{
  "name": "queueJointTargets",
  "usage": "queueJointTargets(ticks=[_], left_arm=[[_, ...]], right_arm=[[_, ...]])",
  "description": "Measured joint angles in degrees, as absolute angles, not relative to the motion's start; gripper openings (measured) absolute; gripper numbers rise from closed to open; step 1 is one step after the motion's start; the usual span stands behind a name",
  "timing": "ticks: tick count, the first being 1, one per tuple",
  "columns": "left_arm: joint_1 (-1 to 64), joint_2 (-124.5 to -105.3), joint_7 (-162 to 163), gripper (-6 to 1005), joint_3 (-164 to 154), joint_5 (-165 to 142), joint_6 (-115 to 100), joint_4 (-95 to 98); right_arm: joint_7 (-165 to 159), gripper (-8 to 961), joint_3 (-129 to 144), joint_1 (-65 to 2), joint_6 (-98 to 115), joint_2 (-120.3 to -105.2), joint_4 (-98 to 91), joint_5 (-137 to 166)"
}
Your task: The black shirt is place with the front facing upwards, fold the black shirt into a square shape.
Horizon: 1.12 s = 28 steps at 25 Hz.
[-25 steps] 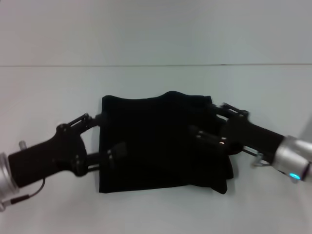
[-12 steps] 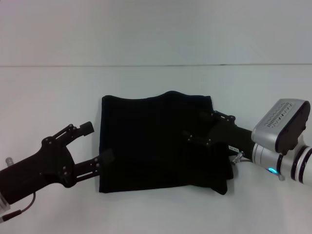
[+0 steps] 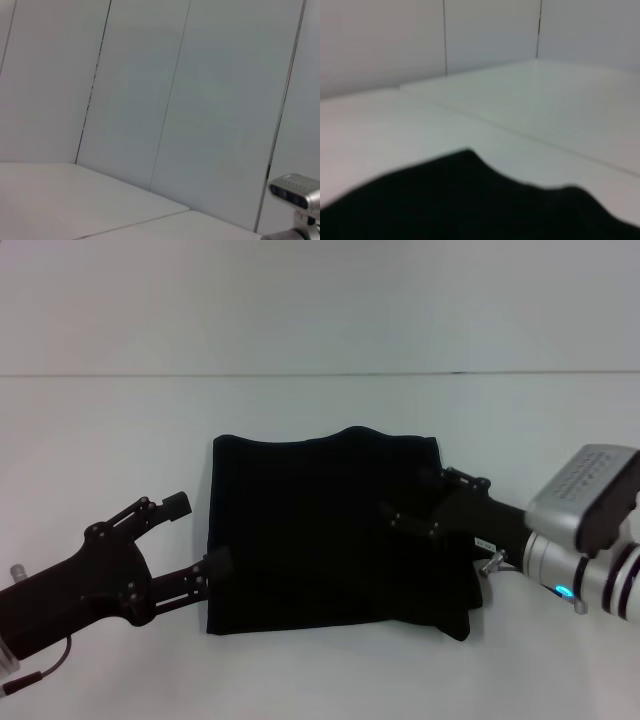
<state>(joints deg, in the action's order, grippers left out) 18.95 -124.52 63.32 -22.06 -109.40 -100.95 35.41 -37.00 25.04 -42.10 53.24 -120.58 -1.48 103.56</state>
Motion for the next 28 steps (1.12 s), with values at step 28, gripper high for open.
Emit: queueJointTargets(ticks=[28], left_arm=[[18.17,-124.57,53.21,946,-21.3,-125.81,-93.67,33.68]], right_arm=[[-31.96,794,29.07,-18.05,79.25,-119.75,-8.08,100.48]])
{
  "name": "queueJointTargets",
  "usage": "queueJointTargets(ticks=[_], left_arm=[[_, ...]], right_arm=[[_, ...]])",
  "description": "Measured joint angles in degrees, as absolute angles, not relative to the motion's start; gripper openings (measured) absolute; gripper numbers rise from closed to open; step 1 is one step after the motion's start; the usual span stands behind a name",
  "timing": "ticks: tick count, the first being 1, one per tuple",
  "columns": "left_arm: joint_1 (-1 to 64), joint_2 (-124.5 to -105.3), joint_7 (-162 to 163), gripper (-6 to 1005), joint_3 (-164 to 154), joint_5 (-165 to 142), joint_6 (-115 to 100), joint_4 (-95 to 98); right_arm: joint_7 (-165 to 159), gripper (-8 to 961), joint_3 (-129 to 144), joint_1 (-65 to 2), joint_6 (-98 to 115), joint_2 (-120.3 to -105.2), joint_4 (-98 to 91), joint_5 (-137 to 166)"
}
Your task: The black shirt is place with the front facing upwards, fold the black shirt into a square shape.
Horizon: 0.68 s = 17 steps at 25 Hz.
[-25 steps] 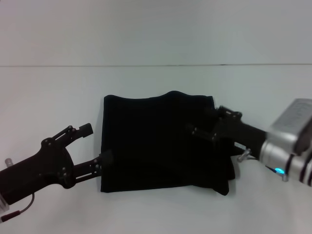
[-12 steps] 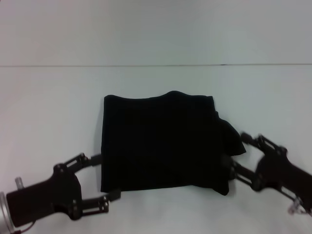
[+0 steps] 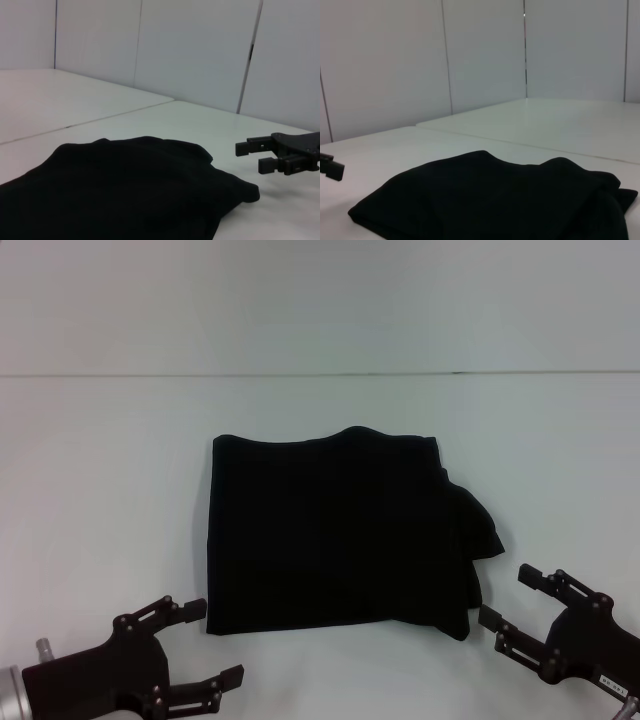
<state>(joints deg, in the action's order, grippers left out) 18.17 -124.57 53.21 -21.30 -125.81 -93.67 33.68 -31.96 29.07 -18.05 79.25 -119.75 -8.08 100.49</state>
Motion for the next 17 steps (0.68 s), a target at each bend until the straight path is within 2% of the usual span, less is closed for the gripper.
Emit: queueJointTargets(ticks=[17], left_arm=[[19.29,-124.35,53.56,946,-21.26,-125.5,-93.36,33.57]], right_arm=[[-31.9,794,30.24,-18.56,79.05,-119.78,-8.1,100.55]])
